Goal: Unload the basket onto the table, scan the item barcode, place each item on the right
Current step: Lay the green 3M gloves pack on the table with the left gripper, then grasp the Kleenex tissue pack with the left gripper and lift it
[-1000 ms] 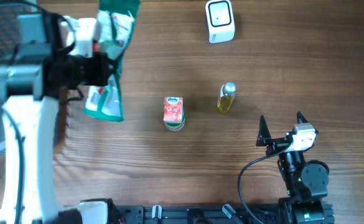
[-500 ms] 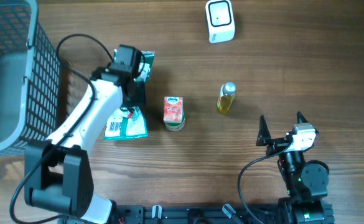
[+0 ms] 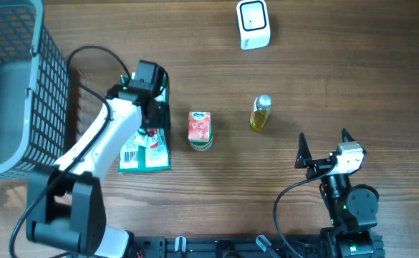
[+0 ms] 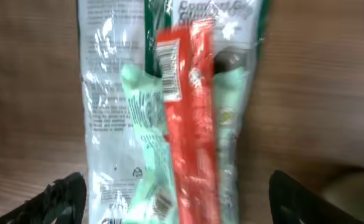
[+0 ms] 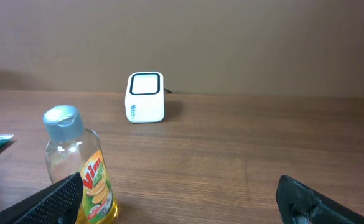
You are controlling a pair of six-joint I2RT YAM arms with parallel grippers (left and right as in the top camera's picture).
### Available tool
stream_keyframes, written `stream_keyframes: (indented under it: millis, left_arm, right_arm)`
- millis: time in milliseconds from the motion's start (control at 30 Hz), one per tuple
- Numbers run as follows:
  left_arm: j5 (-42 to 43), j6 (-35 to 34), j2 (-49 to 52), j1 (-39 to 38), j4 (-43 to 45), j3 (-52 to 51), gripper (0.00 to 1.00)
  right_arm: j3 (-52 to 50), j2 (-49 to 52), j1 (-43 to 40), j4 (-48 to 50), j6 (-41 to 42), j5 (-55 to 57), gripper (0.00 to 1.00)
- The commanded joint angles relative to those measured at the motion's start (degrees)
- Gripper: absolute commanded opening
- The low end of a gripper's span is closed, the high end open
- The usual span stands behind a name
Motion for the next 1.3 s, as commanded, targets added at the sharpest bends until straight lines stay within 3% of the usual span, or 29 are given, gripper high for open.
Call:
stream_keyframes:
  millis: [0, 67, 133, 200, 300, 367, 467, 667, 867, 933, 967, 1033, 1233, 1267]
  left_arm:
    - [8.79, 0.98, -7.78, -0.04, -0.98, 8.66, 0.8]
    - [16.76, 0.98, -10.12, -0.04, -0.28, 8.98, 0.82]
    - [26.34, 0.98, -10.34, -0.04, -0.59, 8.92, 1.0]
    - [32.02, 0.98, -9.4, -0.72, -1.33, 8.74, 1.0]
    - [31.95, 1.01, -7.04, -3.91, -1.46, 7.15, 0.77]
    - [31.91, 1.01, -5.6, -6.32, -1.55, 6.43, 0.74]
    - [29.22, 1.01, -2.95, -10.12, -1.62, 6.16, 0.56]
    - [25.86, 0.96, -1.88, -11.54, -2.97, 6.16, 0.49]
    - [25.42, 0.98, -0.76, -11.52, -5.6, 6.03, 0.49]
    - [25.38, 0.98, 0.55, -11.52, -5.57, 6.03, 0.54]
    - [25.18, 0.98, 1.29, -11.52, -5.55, 6.03, 0.61]
    - [23.96, 0.96, 2.51, -11.52, -5.57, 6.03, 0.6]
    - [23.91, 0.98, 2.6, -11.52, -5.7, 6.03, 0.25]
    - [23.67, 0.98, 2.6, -11.52, -6.01, 6.03, 0.24]
  right_arm:
    - [-0.07, -0.26, 0.17, 0.37, -0.63, 0.52, 1.0]
    - [-0.07, -0.24, 0.17, 0.35, -0.63, 0.52, 1.0]
    - [-0.04, -0.24, 0.17, 0.35, -0.66, 0.5, 1.0]
    - [-0.07, -0.24, 0.17, 0.37, -0.66, 0.52, 1.0]
    - [-0.07, -0.26, 0.17, 0.37, -0.66, 0.52, 1.0]
    - [-0.07, -0.24, 0.17, 0.35, -0.66, 0.52, 0.98]
    - [-0.07, -0.26, 0.17, 0.37, -0.66, 0.52, 1.0]
    - [-0.04, -0.24, 0.17, 0.37, -0.68, 0.52, 1.0]
    - [-0.04, -0.26, 0.17, 0.37, -0.66, 0.52, 1.0]
    - [-0.04, -0.24, 0.17, 0.37, -0.68, 0.52, 1.0]
    - [-0.07, -0.24, 0.17, 0.37, -0.66, 0.52, 1.0]
    - [-0.07, -0.24, 0.17, 0.37, -0.66, 0.52, 1.0]
    - [-0.07, -0.24, 0.17, 0.35, -0.66, 0.52, 1.0]
    - [-0.04, -0.26, 0.17, 0.37, -0.66, 0.52, 1.0]
